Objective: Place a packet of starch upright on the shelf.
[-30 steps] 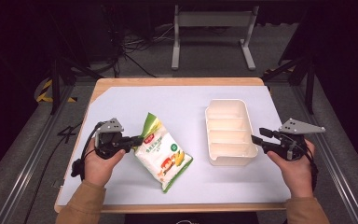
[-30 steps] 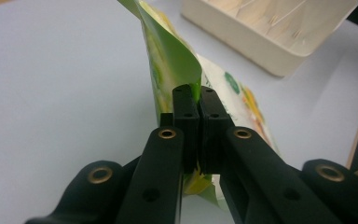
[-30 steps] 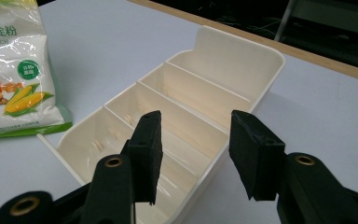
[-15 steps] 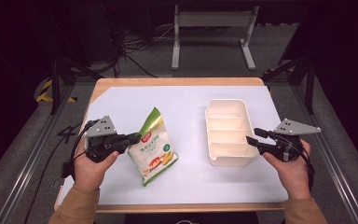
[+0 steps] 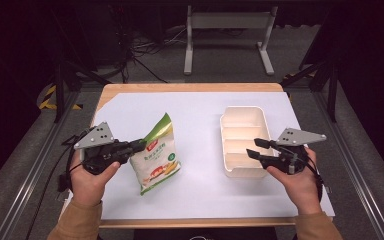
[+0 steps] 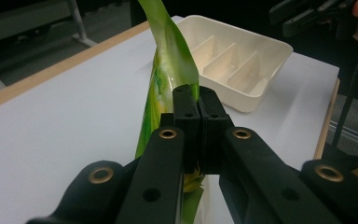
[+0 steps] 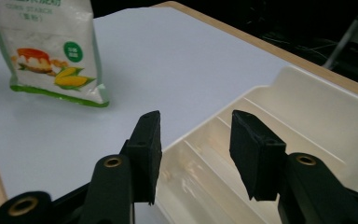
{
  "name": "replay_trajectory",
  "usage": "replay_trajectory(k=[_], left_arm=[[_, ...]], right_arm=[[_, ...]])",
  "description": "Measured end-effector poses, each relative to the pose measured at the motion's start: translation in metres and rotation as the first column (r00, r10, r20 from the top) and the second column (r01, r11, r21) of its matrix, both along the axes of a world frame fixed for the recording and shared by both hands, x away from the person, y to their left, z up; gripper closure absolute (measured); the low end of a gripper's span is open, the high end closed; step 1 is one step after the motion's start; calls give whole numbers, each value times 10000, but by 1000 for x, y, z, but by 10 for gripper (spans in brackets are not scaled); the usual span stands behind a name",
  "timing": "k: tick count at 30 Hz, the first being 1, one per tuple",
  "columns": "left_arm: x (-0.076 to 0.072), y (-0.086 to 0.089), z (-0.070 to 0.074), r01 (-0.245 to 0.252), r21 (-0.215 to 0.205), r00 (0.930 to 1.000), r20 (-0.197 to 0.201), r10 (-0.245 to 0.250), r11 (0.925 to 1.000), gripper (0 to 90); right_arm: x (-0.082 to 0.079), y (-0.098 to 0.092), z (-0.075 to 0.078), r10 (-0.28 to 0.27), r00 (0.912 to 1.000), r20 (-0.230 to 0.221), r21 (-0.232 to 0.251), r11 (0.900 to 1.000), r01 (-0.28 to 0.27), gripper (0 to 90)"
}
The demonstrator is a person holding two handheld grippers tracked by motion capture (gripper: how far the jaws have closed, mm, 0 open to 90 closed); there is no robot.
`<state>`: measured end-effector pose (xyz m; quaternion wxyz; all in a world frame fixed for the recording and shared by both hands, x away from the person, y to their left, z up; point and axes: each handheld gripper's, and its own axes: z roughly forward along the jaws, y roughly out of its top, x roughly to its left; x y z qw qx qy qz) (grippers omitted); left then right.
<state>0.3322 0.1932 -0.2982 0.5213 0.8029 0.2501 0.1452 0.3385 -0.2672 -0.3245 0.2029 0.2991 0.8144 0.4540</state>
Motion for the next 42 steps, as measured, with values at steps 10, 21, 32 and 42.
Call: replay_trajectory(k=[10,21,32,42], left_arm=[[-7,-2,9,441,-199,9982,417,-432,9988,886],[-10,-15,12,1007,-156,9937,515,-998,9948,886],[-8,-28,14,1549,-92,9862,604,-1541,9879,886],[-8,-36,13,1861,-4,9807,607,-1858,9825,886]], right_arm=[[6,66,17,1959,9806,71,-38,9806,-1959,491],[15,115,17,2987,9543,-132,31,9544,-2986,428],[30,143,11,3925,9165,-780,225,9197,-3920,314],[34,147,10,4261,8998,-938,251,9045,-4258,443]])
